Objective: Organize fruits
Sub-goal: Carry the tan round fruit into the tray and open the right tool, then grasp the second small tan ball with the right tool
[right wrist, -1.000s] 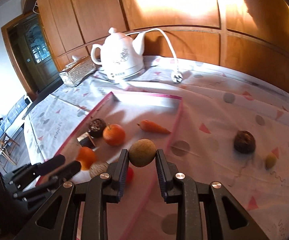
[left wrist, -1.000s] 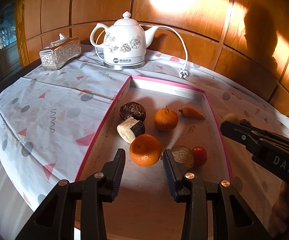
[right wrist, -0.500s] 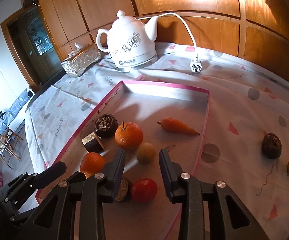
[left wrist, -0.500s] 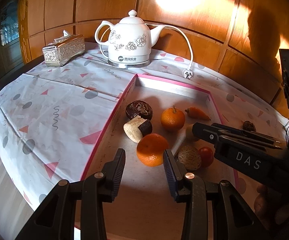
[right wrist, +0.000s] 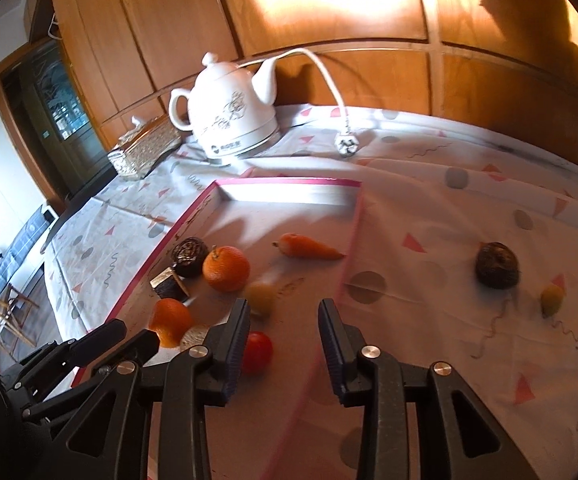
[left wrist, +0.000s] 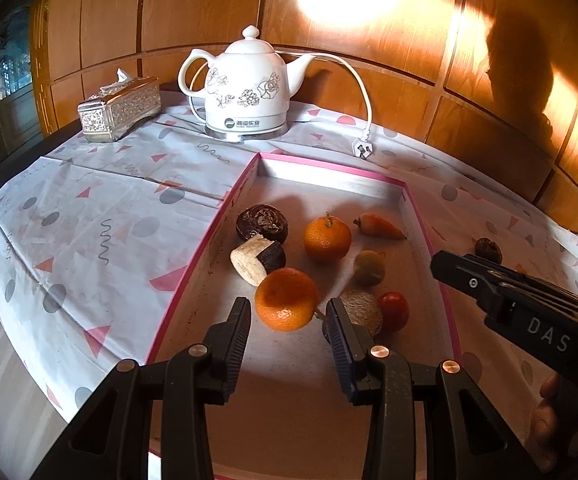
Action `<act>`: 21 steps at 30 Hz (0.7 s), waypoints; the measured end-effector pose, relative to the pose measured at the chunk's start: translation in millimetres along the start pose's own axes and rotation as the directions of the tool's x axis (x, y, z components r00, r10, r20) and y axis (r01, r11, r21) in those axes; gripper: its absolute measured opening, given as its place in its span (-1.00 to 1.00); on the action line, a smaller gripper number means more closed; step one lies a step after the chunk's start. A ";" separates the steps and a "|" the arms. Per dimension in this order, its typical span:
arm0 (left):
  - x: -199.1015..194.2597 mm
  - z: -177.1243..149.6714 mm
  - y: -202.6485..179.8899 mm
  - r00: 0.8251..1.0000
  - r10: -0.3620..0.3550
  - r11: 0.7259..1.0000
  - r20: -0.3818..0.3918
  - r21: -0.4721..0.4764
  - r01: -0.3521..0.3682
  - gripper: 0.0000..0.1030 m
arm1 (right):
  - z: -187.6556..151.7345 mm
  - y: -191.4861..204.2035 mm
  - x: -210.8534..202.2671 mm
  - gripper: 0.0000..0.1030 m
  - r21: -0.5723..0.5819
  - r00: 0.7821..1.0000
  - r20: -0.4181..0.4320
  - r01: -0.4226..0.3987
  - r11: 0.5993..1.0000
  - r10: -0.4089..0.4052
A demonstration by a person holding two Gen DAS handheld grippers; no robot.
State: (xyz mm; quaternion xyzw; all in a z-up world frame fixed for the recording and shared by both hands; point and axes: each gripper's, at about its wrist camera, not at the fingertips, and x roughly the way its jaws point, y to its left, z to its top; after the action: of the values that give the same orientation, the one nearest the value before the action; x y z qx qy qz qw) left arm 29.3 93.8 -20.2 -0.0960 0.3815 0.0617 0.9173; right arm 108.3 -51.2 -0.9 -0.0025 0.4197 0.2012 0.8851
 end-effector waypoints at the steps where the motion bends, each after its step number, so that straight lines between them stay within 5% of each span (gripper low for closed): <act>1: -0.6 -0.2 -1.3 1.000 -0.001 1.000 0.001 0.004 0.000 -0.23 | -0.9 -2.2 -2.5 -0.31 0.002 1.000 0.006 0.007 1.000 -0.007; 21: -5.3 -4.7 -45.9 0.998 -0.062 0.990 -0.007 0.124 0.062 -0.23 | -33.4 -101.7 -36.0 -0.31 0.179 0.973 0.017 0.224 0.958 -0.230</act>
State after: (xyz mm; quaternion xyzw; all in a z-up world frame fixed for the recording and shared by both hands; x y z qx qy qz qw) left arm 30.9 47.8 -13.8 -0.0506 0.3828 0.0090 0.9224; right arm 99.6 -163.2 -12.5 0.0315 0.4159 0.0604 0.9069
